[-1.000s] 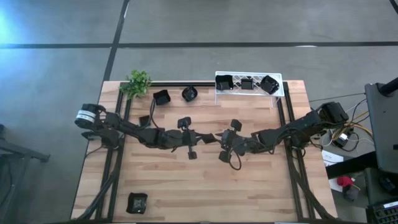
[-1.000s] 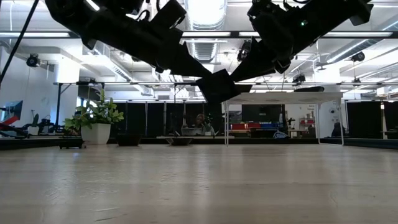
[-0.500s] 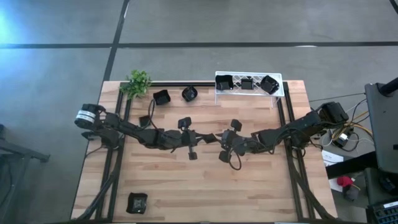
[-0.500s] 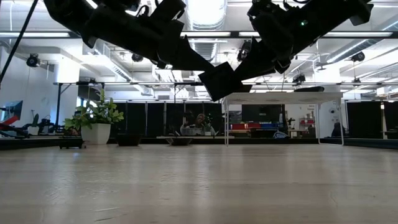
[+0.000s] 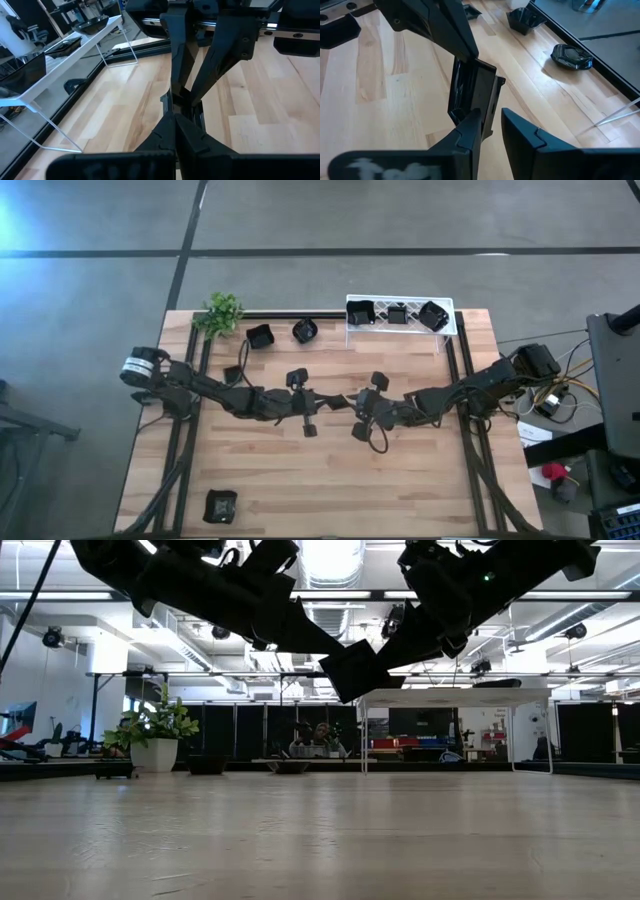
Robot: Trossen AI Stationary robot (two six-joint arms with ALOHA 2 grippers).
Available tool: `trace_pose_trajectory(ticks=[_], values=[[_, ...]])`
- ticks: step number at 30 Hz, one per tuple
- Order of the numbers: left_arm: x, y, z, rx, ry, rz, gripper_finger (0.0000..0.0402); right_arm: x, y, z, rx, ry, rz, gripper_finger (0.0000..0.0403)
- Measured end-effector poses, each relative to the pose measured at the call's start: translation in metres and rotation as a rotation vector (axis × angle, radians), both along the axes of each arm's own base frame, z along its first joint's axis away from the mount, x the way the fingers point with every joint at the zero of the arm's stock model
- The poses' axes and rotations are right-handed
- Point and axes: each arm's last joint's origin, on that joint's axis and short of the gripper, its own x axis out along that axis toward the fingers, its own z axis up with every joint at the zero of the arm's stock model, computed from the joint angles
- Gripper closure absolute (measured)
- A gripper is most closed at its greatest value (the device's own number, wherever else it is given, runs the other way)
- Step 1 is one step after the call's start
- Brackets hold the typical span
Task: Pick & Place Mini shaped plates
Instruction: Stack the black square plate on top of the black square plate on the shelf
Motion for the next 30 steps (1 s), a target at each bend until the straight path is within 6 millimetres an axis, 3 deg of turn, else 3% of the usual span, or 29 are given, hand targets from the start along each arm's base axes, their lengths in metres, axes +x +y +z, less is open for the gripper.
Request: trace_pose_trajectory(ticks=[30], values=[[0.0000, 0.0000, 0.0000, 0.000, 0.000, 0.000, 0.0402, 0.0000, 0.0000, 0.0001, 0.000, 0.000, 0.001, 0.0338]])
